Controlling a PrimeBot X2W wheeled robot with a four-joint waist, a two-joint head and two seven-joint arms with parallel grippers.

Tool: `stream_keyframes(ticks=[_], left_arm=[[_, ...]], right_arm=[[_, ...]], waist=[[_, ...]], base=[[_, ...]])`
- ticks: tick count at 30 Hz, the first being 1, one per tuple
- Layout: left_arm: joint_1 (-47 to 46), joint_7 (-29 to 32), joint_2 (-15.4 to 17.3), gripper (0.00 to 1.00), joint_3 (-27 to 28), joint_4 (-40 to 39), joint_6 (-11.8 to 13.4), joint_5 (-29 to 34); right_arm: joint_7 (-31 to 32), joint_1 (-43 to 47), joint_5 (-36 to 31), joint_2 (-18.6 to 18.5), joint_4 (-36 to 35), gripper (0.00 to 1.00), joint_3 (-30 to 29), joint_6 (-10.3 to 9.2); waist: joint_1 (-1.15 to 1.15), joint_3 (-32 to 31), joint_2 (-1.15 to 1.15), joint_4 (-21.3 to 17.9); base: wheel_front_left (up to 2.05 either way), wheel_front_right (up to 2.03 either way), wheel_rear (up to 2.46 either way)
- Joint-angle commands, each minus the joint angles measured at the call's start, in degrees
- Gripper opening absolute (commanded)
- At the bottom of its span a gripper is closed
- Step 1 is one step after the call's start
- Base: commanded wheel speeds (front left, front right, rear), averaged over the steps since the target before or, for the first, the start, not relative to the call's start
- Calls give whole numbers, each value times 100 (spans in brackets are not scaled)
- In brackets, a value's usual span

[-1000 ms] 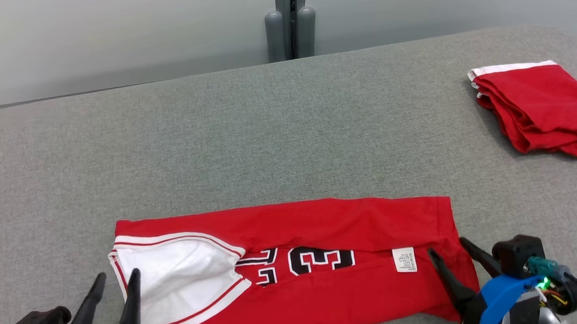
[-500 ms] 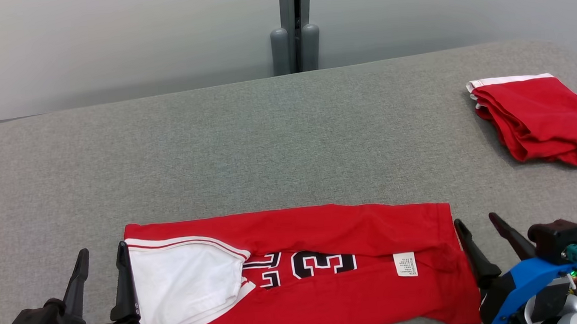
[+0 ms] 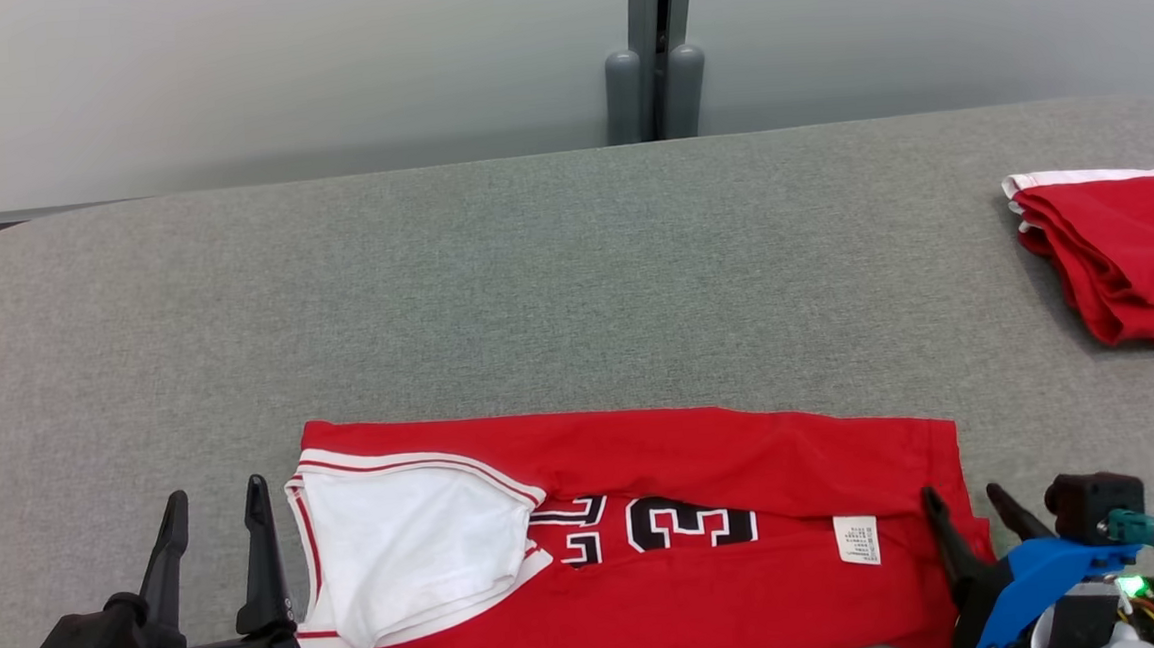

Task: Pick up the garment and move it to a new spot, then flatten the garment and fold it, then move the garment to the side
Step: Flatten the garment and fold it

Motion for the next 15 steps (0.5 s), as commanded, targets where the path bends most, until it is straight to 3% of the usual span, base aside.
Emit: stream_keyframes(ticks=[1,10,11,12,15], left_arm=[[-44,-31,21,100,5,-14,32,29],[3,-2,48,100,-76,-63,56,69],[-2,5,53,100,-86,-71,56,74],[-11,18,56,100,-96,-81,58,88],[-29,41,71,100,-130,-110,66,122]], right_arm=[[-69,-57,-20,34,129,100,7,1],[-245,-54,-194,110,1020,100,335,1],[-240,-84,-192,116,1122,95,366,5],[-236,-109,-165,121,1222,60,409,8],[-280,-230,-230,129,1466,14,459,8]], waist=[[0,19,0,37],[0,1,0,87],[0,-2,0,80],[0,-5,0,71],[0,-6,0,34]], base=[[0,0,0],[0,0,0],[0,0,0],[0,0,0],[0,0,0]])
